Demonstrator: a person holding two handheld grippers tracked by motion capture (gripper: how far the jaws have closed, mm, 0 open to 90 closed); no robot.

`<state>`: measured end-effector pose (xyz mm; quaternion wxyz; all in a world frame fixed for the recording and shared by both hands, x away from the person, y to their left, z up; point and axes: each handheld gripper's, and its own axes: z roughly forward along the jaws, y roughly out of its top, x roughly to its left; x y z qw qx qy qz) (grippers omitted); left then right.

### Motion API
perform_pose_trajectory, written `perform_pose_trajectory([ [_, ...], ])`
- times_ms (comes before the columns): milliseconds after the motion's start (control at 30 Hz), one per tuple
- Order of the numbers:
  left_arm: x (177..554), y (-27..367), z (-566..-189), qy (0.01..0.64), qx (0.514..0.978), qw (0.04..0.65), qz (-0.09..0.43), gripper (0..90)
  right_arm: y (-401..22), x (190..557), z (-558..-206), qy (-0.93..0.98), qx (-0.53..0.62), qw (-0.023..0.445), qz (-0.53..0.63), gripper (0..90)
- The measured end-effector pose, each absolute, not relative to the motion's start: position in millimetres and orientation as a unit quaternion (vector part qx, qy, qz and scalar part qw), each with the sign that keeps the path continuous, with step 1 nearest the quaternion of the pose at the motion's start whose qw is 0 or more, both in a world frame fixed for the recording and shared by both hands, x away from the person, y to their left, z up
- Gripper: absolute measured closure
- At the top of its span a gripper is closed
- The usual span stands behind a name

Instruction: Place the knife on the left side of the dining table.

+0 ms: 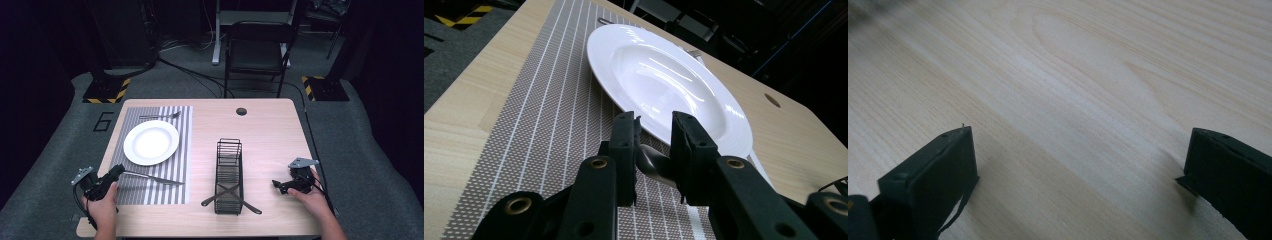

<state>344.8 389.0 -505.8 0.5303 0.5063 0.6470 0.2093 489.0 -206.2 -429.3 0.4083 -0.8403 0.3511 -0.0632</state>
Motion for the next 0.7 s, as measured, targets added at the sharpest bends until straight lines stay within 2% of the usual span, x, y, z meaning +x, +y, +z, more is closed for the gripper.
perform_pose_trajectory([
  [700,342,394,-521,0.665,0.507,0.513,0.194,71.0,-206,489,-429,0.351,-0.84,0.408,-0.063,0.0],
])
